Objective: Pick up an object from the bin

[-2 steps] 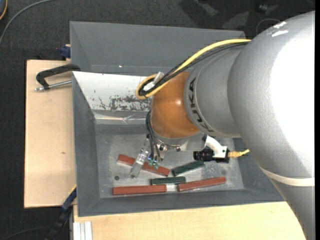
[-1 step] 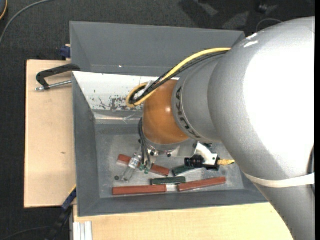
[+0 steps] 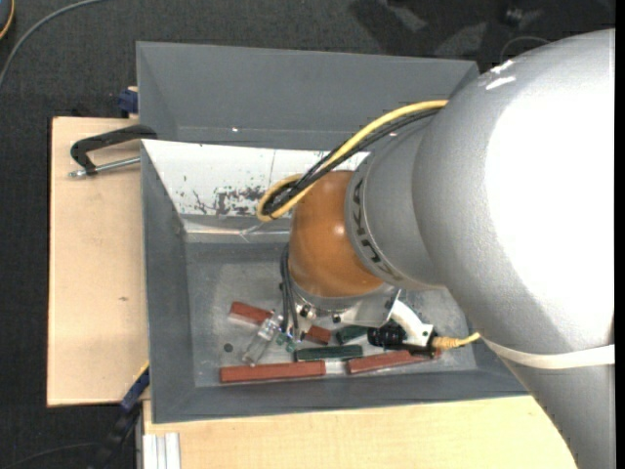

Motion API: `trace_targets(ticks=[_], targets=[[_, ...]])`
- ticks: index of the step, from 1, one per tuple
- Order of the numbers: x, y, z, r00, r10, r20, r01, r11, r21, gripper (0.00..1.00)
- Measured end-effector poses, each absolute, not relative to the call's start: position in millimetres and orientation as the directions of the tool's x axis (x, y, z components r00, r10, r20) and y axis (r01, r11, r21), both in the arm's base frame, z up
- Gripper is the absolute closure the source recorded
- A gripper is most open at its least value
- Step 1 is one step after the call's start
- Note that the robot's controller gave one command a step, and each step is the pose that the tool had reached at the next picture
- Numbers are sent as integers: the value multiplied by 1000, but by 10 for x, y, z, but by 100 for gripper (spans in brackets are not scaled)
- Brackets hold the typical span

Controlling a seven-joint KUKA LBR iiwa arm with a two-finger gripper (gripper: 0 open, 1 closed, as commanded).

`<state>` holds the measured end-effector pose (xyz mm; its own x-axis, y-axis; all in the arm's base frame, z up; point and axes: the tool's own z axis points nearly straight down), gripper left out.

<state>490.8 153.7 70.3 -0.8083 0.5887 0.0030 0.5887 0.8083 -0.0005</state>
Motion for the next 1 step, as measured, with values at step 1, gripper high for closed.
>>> trace_targets(ticks=[1], targets=[[4933, 1538, 716, -809, 588, -4, 588, 809, 5, 100]])
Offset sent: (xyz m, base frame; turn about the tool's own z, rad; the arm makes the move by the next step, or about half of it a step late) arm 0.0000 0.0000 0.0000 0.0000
